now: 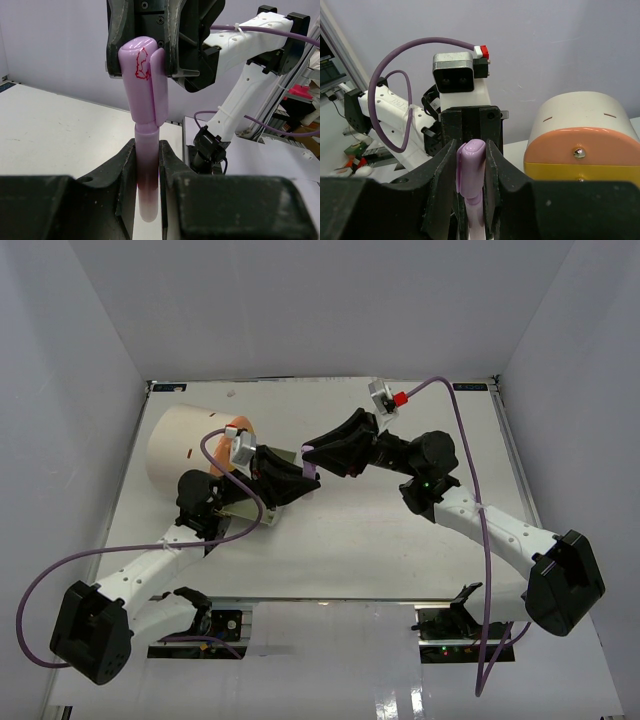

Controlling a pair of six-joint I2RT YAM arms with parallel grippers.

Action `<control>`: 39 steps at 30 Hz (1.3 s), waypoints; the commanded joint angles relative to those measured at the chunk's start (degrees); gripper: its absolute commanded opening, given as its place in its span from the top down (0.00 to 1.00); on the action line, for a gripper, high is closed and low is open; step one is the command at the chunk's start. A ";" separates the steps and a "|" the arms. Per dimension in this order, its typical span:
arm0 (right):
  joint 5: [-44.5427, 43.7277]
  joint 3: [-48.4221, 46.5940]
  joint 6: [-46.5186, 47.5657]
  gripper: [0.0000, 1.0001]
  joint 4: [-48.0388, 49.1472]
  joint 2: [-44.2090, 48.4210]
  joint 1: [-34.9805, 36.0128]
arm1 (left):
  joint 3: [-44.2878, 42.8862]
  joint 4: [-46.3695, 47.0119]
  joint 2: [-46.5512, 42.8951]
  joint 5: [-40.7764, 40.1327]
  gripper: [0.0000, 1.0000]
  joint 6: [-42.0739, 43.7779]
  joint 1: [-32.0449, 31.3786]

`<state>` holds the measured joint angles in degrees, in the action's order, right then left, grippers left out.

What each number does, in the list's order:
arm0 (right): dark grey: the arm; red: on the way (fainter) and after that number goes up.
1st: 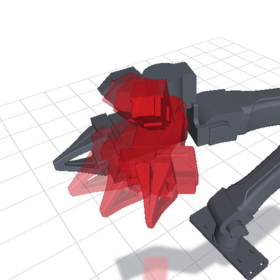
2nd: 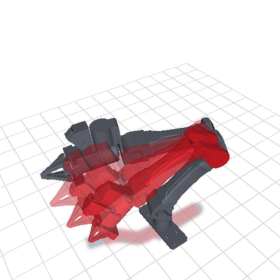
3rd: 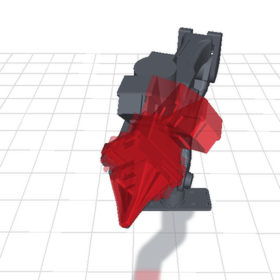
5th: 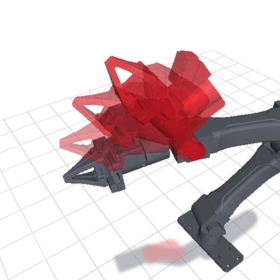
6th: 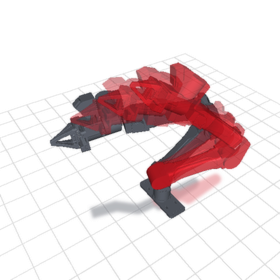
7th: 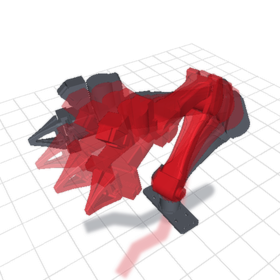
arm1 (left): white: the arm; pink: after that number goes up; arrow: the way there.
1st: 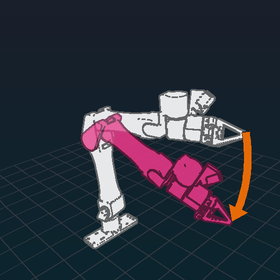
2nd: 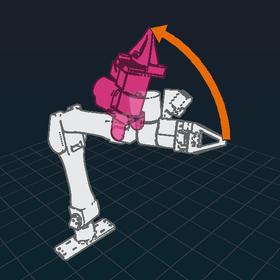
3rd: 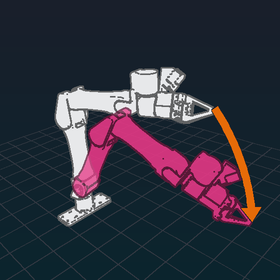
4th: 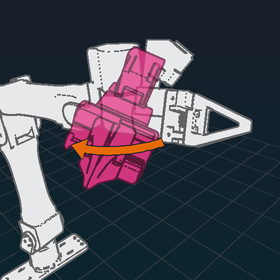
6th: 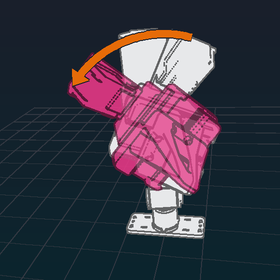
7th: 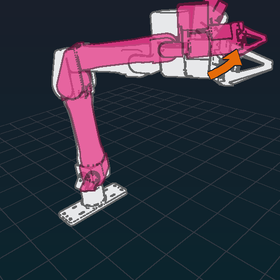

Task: Sort the stationery into containers
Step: Close the pen cap on the pen.

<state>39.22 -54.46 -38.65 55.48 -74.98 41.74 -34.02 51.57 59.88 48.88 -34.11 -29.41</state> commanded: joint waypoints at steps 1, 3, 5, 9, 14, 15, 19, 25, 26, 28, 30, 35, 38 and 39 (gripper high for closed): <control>3.49 -0.30 0.24 0.87 -1.33 -0.34 0.19 | -4.29 4.94 0.50 -1.25 1.00 -0.96 0.14; 4.02 -0.30 0.51 0.87 -2.39 -0.60 0.19 | -4.91 4.94 0.85 -0.81 1.00 -0.87 0.23; 3.85 0.05 1.39 0.87 -3.71 -0.61 0.19 | -5.44 4.94 0.86 -0.72 1.00 -0.70 0.23; 3.32 1.37 1.48 0.86 -2.93 -0.87 0.19 | -6.06 6.52 1.21 -0.02 1.00 -2.01 0.23; 3.14 2.95 -2.46 0.83 2.42 -1.92 0.19 | -5.44 9.85 1.29 -1.07 1.00 -3.42 0.23; 2.88 3.21 -2.83 0.83 4.00 -2.01 0.19 | -5.27 10.30 1.29 -1.77 1.00 -3.42 0.23; 2.35 4.53 -2.48 0.82 4.11 -1.84 0.28 | -5.35 11.62 1.56 -2.39 1.00 -3.69 0.23; 1.73 6.20 -1.43 0.81 4.11 -1.13 0.28 | -5.62 14.08 1.82 -4.76 1.00 -4.65 0.23; 1.65 6.64 -1.16 0.81 4.11 -1.13 0.28 | -5.71 15.04 1.91 -5.02 1.00 -4.91 0.23; 1.65 6.99 -0.46 0.80 4.19 -1.31 0.28 | -5.88 16.62 2.43 -5.64 1.00 -6.14 0.23; 2.26 7.08 -0.02 0.80 4.72 -1.57 0.28 | -5.97 17.33 2.79 -5.73 1.00 -7.02 0.23; 5.25 5.42 4.53 0.79 2.10 -2.45 0.28 | -6.67 16.81 2.79 -5.12 1.00 -8.08 0.23; 6.82 3.92 6.92 0.80 -3.71 -3.24 0.36 | -6.76 16.02 1.74 -4.85 1.00 -7.99 0.23; 7.35 3.92 6.84 0.80 -3.98 -3.50 0.28 | -6.85 15.49 1.30 -4.85 1.00 -7.38 0.23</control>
<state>38.17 -51.48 -36.14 63.46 -75.53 41.36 -35.94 59.07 64.79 50.19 -41.54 -29.34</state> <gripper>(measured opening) 0.317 0.287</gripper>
